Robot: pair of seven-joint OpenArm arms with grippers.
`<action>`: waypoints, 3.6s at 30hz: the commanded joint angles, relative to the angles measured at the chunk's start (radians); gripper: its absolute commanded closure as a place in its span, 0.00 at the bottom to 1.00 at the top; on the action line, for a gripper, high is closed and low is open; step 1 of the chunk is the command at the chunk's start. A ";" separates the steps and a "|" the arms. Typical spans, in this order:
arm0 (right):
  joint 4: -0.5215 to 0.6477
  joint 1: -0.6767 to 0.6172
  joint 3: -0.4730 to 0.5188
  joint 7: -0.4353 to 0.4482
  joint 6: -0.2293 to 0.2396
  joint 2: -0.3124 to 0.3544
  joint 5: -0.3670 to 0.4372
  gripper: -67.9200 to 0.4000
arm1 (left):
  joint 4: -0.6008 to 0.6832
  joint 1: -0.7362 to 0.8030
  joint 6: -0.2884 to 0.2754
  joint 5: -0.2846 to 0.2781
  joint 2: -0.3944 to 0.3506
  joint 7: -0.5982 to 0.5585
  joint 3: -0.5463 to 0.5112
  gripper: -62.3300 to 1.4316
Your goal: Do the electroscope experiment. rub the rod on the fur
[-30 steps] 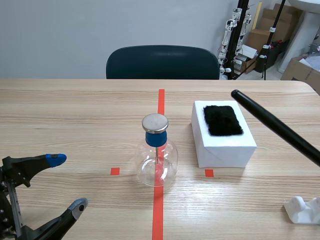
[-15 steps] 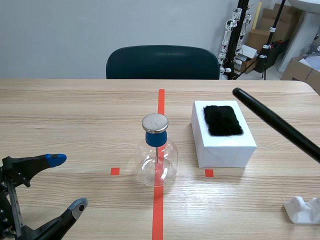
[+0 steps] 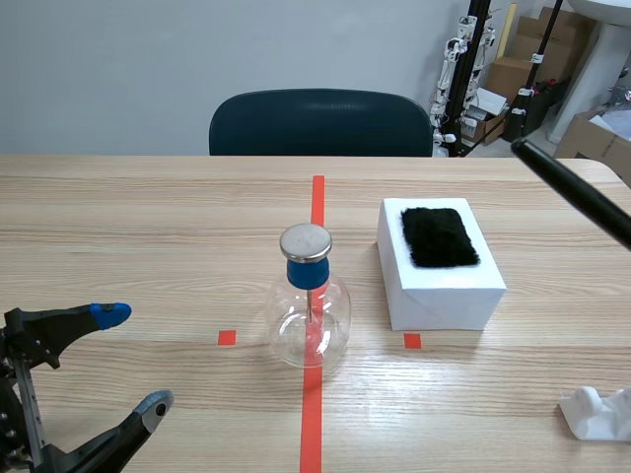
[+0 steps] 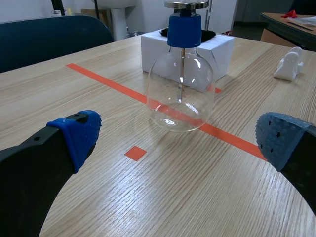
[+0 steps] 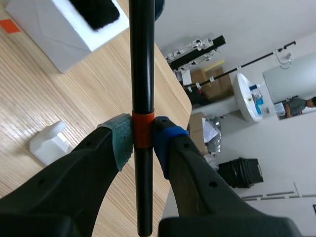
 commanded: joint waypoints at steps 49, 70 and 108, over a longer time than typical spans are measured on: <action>-0.527 1.002 -0.249 -0.425 0.016 0.209 -0.737 1.00 | 0.019 -0.002 0.001 -0.006 0.000 -0.021 -0.004 0.00; -0.596 1.028 -0.249 -0.458 0.016 0.126 -0.917 1.00 | 0.019 -0.002 0.001 -0.006 0.000 -0.021 -0.004 0.00; -0.593 1.060 -0.249 -0.353 -0.112 0.250 -1.072 1.00 | 0.019 0.000 0.001 -0.006 0.000 -0.024 -0.004 0.00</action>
